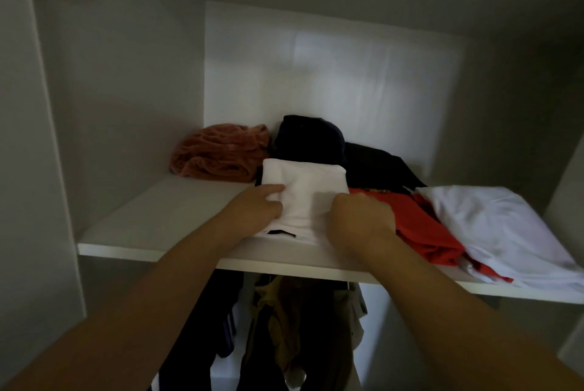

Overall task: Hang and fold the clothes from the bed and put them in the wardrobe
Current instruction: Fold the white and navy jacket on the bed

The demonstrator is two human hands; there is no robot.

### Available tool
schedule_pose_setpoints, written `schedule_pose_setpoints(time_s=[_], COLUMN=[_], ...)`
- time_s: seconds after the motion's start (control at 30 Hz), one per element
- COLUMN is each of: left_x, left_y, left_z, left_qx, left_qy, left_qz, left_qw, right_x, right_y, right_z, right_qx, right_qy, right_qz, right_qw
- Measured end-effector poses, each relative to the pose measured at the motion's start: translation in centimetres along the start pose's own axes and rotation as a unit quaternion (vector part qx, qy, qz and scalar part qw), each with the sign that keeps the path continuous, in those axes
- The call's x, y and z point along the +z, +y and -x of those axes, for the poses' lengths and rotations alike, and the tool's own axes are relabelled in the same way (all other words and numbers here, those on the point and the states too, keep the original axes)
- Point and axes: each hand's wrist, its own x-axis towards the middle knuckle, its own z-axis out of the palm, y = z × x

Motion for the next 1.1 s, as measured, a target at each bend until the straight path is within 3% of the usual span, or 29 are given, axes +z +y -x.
schedule_pose_setpoints(time_s=[0.2, 0.3, 0.4, 0.5, 0.67, 0.8, 0.9, 1.1], left_x=[0.8, 0.5, 1.5, 4.8, 13.5, 22.3, 28.9, 38.2], left_y=[0.8, 1.4, 3.7, 7.6, 12.8, 16.8, 19.7, 25.3], left_z=[0.4, 2.4, 5.4, 9.5, 16.3, 23.0, 30.2, 49.5], left_qx=[0.000, 0.037, 0.150, 0.296, 0.463, 0.535, 0.564, 0.568], left_qy=[-0.003, 0.040, 0.166, 0.181, 0.075, -0.053, -0.177, -0.400], left_qz=[-0.027, -0.129, -0.260, -0.173, -0.042, 0.073, 0.159, 0.282], left_qw=[1.000, 0.990, 0.939, 0.922, 0.882, 0.840, 0.791, 0.662], right_x=[0.3, 0.1, -0.8, -1.9, -2.7, -4.0, -5.7, -10.3], right_y=[0.8, 1.5, 3.0, 5.4, 12.0, 17.1, 19.2, 20.3], right_z=[0.0, 0.6, 2.5, 6.4, 16.3, 28.5, 39.3, 61.6], right_qx=[0.003, 0.005, 0.003, 0.038, 0.206, 0.350, 0.463, 0.634], right_qy=[-0.013, -0.004, 0.117, 0.248, 0.278, 0.311, 0.344, 0.437], right_qz=[-0.026, -0.090, -0.206, -0.329, -0.427, -0.387, -0.328, -0.185], right_qw=[1.000, 0.996, 0.971, 0.910, 0.836, 0.794, 0.748, 0.610])
